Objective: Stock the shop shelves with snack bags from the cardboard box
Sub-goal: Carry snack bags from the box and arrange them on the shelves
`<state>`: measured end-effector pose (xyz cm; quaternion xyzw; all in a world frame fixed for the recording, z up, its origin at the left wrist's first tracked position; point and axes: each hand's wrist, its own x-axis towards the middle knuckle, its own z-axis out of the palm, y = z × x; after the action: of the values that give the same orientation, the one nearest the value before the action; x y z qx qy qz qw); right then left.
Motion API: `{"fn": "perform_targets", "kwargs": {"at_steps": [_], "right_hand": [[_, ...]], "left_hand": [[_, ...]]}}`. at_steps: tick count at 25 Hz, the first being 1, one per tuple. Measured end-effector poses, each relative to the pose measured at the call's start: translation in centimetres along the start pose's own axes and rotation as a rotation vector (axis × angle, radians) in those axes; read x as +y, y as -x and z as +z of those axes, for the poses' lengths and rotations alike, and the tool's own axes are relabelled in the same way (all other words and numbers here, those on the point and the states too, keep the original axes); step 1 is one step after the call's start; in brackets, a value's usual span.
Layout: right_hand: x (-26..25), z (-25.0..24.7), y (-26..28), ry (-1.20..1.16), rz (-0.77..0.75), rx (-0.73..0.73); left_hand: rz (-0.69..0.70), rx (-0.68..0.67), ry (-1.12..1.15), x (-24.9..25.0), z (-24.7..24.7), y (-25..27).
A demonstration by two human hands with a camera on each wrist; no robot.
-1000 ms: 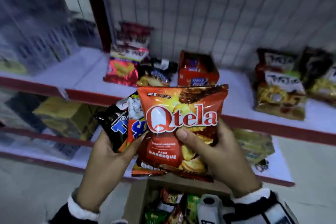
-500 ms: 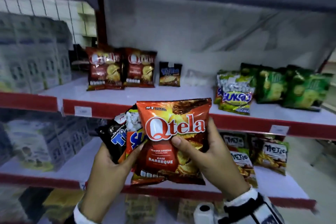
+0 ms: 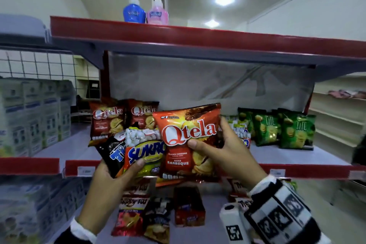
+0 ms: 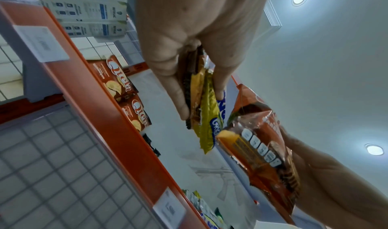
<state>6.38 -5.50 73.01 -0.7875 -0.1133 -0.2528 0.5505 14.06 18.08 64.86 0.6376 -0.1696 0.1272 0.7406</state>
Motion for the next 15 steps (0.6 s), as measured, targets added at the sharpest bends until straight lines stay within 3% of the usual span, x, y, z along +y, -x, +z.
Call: {"fn": "perform_targets", "kwargs": {"at_steps": [8, 12, 15], "right_hand": [[3.0, 0.3, -12.7, -0.012, 0.081, -0.043], [5.4, 4.2, -17.6, 0.061, 0.152, -0.094], [7.6, 7.9, -20.7, 0.074, 0.307, -0.233]], "left_hand": [[0.048, 0.182, 0.046, -0.2, -3.9, -3.2], [0.053, 0.243, 0.022, -0.4, -5.9, -3.7], [0.071, 0.253, -0.011, 0.2, -7.7, -6.1]]}}
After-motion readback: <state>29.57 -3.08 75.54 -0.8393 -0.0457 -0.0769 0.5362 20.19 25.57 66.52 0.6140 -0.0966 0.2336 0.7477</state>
